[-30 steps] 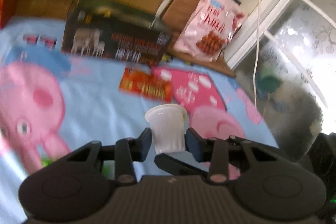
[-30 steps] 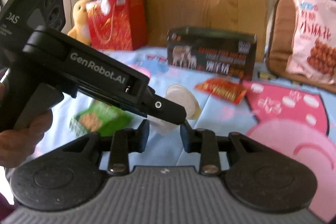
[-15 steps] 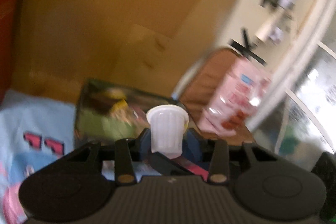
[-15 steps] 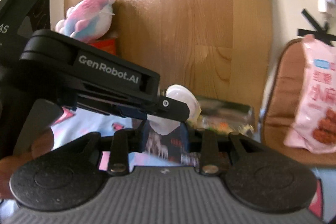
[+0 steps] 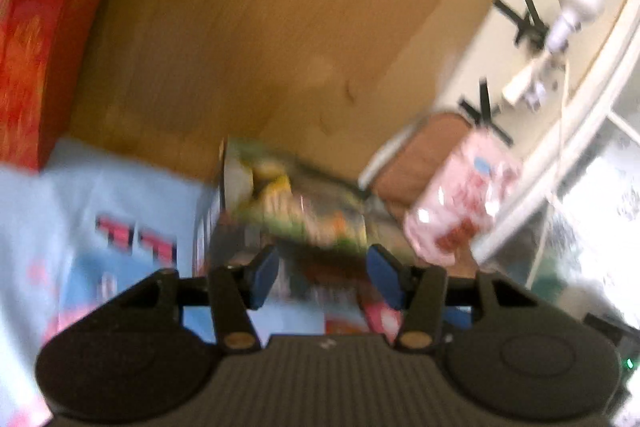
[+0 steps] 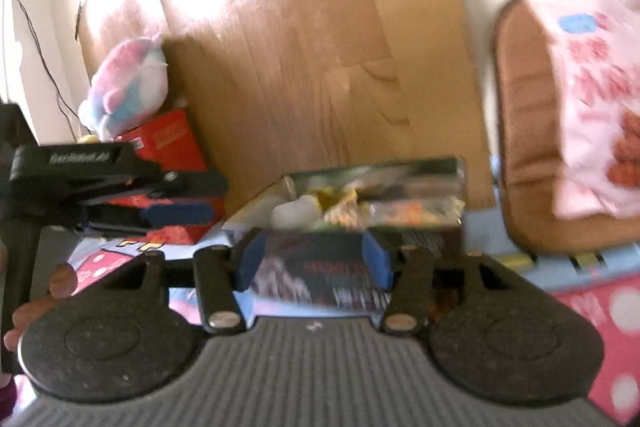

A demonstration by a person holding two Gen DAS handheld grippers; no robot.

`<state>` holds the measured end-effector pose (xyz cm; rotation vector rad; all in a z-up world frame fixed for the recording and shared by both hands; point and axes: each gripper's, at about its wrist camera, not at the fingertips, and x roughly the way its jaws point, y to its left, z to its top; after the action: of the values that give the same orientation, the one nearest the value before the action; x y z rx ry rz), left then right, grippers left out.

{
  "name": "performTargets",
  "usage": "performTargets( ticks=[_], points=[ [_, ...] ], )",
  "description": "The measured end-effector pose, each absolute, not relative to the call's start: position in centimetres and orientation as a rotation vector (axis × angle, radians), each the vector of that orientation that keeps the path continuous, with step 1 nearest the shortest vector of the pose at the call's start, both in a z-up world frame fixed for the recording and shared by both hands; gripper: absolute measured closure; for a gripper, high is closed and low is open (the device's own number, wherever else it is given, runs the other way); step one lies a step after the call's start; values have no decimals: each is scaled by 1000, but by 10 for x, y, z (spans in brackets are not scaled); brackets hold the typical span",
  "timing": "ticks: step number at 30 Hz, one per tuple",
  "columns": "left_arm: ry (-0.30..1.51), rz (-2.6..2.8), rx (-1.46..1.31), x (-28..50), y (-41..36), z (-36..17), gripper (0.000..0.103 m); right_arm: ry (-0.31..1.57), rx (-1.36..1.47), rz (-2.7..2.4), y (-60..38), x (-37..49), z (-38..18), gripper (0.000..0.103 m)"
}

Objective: Organize snacks
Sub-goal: 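Move the left tool to the orange-red snack packet, then close the left tool on the orange-red packet and lift it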

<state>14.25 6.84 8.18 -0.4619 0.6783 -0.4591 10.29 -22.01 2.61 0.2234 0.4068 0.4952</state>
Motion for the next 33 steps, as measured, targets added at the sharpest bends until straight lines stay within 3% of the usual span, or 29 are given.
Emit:
performTargets(
  ticks=[9, 18, 20, 21, 22, 33],
  points=[
    [797, -519, -450, 80, 52, 52, 53, 569, 402, 328, -266, 87, -11, 46],
    [858, -511, -500, 73, 50, 40, 53, 646, 569, 364, -272, 107, -27, 48],
    [864, -505, -500, 71, 50, 39, 53, 664, 586, 382, -269, 112, -28, 54],
    [867, -501, -504, 70, 50, 39, 53, 687, 583, 390, -266, 115, -29, 74],
    [868, -496, -506, 69, 51, 39, 53, 705, 575, 384, -264, 117, -30, 83],
    [872, -522, -505, 63, 43, 43, 53, 714, 611, 514, -284, 45, -25, 98]
  ],
)
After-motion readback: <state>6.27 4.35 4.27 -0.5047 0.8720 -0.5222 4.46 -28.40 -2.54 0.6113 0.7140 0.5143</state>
